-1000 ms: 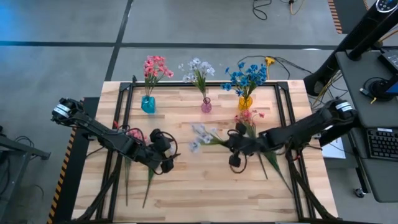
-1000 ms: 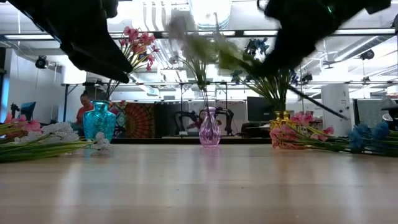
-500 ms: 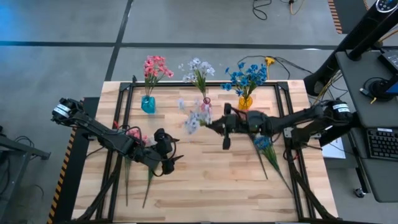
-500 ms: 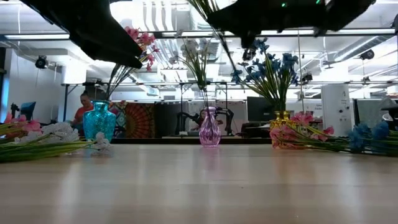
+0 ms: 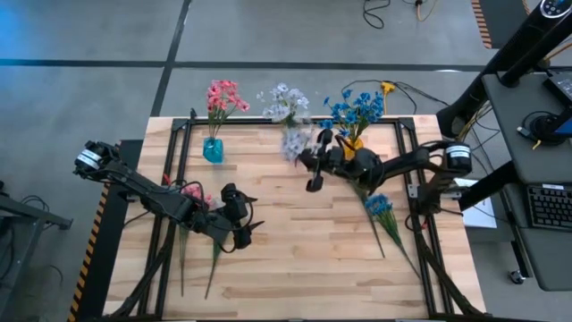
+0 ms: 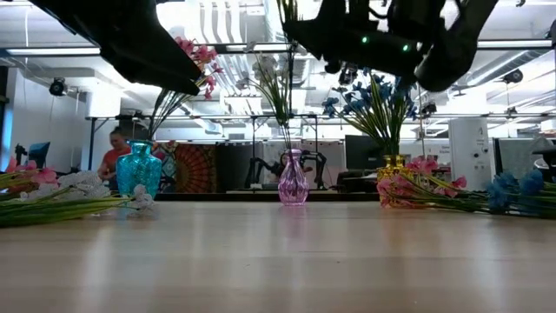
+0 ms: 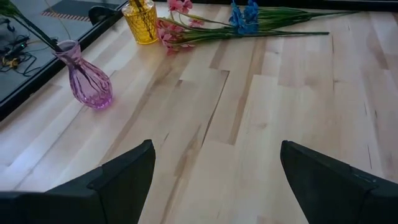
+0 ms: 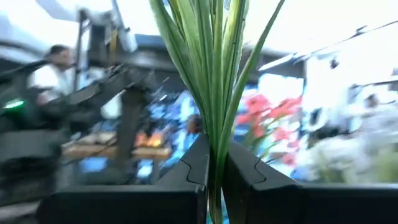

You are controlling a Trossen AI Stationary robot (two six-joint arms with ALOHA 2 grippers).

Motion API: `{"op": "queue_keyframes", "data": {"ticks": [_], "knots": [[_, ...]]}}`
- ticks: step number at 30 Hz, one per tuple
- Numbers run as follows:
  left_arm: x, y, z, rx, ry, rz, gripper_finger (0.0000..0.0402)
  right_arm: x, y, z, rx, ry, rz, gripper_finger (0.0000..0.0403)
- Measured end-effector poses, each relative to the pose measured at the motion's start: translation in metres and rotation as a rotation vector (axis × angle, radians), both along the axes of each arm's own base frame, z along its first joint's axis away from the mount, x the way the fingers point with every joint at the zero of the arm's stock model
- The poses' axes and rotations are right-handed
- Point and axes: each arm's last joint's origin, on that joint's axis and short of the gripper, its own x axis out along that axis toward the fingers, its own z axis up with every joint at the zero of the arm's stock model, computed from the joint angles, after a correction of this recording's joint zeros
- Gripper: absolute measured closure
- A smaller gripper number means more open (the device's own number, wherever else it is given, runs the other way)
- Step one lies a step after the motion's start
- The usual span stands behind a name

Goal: Sort flowers into vase by color
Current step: Put the right white flowers into the pink vase

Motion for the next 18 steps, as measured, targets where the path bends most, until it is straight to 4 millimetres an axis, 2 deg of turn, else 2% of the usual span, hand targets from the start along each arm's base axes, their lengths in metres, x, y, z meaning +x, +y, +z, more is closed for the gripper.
{"op": "queue_keyframes", "data": {"ticks": [9,18], "knots": [[0.0,0.001,0.0,0.012,-0.006,0.016,0.0075,0.002,-0.037,-0.014,0.027,-0.054,-0.189,0.0385],[-0.001,0.002,0.0,0.031,-0.007,0.041,0.0075,0.004,-0.054,-0.013,0.025,-0.066,-0.258,0.0385]]}}
